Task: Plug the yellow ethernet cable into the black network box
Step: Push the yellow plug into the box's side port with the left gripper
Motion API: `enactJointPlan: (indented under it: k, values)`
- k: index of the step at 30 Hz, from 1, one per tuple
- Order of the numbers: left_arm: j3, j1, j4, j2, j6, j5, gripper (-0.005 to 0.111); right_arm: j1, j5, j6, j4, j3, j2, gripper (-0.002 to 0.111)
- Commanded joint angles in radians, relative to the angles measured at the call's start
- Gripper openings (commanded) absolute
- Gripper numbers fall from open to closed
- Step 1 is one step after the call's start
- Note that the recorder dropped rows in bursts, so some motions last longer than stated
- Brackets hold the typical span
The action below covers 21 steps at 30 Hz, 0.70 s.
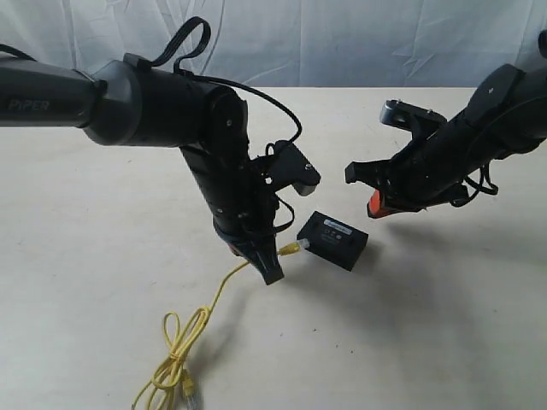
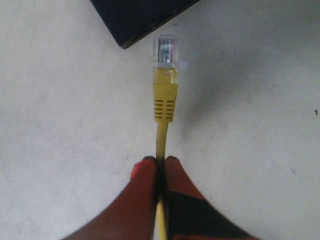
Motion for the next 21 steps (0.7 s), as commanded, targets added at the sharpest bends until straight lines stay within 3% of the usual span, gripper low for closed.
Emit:
enactJointPlan:
  k: [1, 8, 21]
  values:
    - [0.002, -0.004, -0.03, 0.027, 0.007, -0.026, 0.0, -0.004, -0.029, -0.013, 0.037, 0.003, 0.012, -0.001]
    - [0.002, -0.004, -0.058, 0.046, 0.033, -0.054, 0.0, -0.002, -0.04, -0.103, 0.153, 0.003, 0.032, -0.001]
    - [0.002, -0.004, -0.072, 0.062, 0.029, -0.112, 0.0, 0.021, -0.011, -0.125, 0.181, 0.003, 0.056, -0.001]
